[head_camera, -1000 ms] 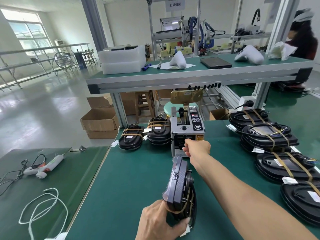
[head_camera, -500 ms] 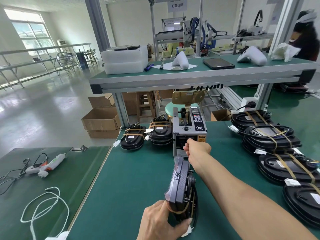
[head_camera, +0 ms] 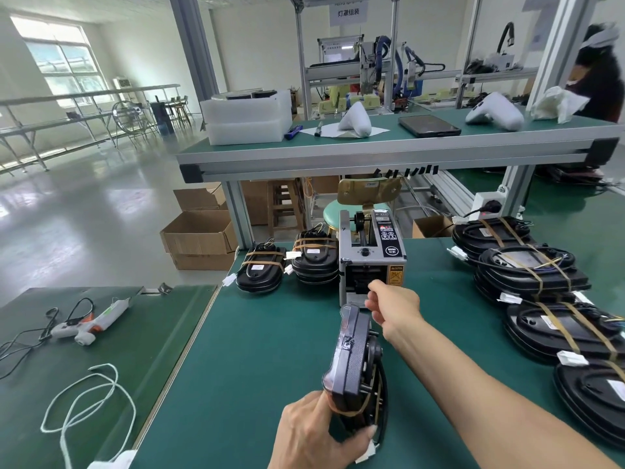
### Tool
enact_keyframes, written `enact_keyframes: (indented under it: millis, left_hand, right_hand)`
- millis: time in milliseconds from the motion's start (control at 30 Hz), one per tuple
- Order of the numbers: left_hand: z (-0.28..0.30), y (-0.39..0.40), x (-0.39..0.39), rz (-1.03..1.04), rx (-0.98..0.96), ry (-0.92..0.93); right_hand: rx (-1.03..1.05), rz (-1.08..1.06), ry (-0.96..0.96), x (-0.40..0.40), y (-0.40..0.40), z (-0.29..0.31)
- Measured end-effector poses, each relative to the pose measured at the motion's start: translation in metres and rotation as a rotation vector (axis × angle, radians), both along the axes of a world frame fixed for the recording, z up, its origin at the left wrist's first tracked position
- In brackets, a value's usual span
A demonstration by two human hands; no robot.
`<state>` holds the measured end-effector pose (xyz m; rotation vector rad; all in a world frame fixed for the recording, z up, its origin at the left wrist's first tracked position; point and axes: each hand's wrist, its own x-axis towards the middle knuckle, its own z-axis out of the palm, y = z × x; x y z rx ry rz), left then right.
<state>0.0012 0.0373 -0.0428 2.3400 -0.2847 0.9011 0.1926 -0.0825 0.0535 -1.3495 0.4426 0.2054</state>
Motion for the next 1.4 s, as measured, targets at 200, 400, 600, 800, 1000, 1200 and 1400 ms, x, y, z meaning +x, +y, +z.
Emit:
enact_keyframes:
  millis: [200,400,600,800,1000,1200,1400]
  left_hand:
    - [0.0,0.0,0.002,0.013,0.04,-0.021]
    - [0.002,-0.001,0.0,0.014,0.064,-0.024]
    - [0.005,-0.002,-0.001,0.013,0.071,0.003]
    - [0.004,-0.001,-0.001,0.015,0.07,-0.008]
    - [-0.001,0.0,0.0,0.02,0.061,-0.012]
    - [-0.006,0.0,0.002,0.043,0.045,-0.01]
    - [-0.006,0.001,0.003,0.038,0.047,-0.026]
  right_hand:
    - [0.055,0.525,-0.379,-0.063,-0.054,0.05]
    - [-0.233,0.866,-0.501,-0.098,-0.062,0.083]
    - [-0.488,0.889,-0.608,-0.098,-0.059,0.077]
    - [-0.593,0.932,-0.643,-0.092,-0.057,0.08]
    - [-0.625,0.961,-0.626,-0.089,-0.056,0.083]
    - [-0.647,0.928,-0.645,-0.09,-0.054,0.079]
    - [-0.697,0.914,-0.672,-0.091,-0.052,0.077]
